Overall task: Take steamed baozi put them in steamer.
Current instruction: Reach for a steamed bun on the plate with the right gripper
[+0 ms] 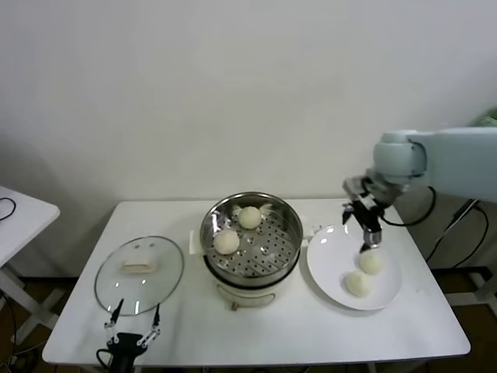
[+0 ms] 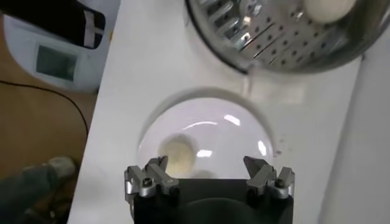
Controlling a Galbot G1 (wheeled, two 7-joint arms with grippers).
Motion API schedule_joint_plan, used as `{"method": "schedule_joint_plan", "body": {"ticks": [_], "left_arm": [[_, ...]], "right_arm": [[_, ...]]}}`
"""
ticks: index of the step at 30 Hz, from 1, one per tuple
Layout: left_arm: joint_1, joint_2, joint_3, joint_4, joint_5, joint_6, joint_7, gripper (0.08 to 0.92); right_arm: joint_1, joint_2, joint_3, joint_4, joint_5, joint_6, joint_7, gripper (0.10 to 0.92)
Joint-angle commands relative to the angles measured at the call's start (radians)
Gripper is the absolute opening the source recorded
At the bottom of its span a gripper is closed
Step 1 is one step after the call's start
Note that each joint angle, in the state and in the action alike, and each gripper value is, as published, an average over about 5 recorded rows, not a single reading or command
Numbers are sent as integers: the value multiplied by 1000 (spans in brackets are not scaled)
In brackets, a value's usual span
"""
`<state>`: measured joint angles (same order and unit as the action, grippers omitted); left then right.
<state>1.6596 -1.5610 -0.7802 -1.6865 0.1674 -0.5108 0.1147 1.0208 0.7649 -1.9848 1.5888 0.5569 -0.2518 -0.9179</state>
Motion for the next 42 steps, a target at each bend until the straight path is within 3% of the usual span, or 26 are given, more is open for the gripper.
{"method": "schedule_joint_plan", "body": {"ticks": [1,12,42], "left_arm": [[2,-14,-2,5,7,2,-1,823],[11,-22,-14,9,16,1,-3,823],[12,-19,-11,4,26,-2,0,823]], "right_arm": [[-309,-166,151,-44,-198,-9,46,823],[-542,-135,329,-171,-261,-9,54,823],[-684,-99,483,-242,-303,-8,66,823]]}}
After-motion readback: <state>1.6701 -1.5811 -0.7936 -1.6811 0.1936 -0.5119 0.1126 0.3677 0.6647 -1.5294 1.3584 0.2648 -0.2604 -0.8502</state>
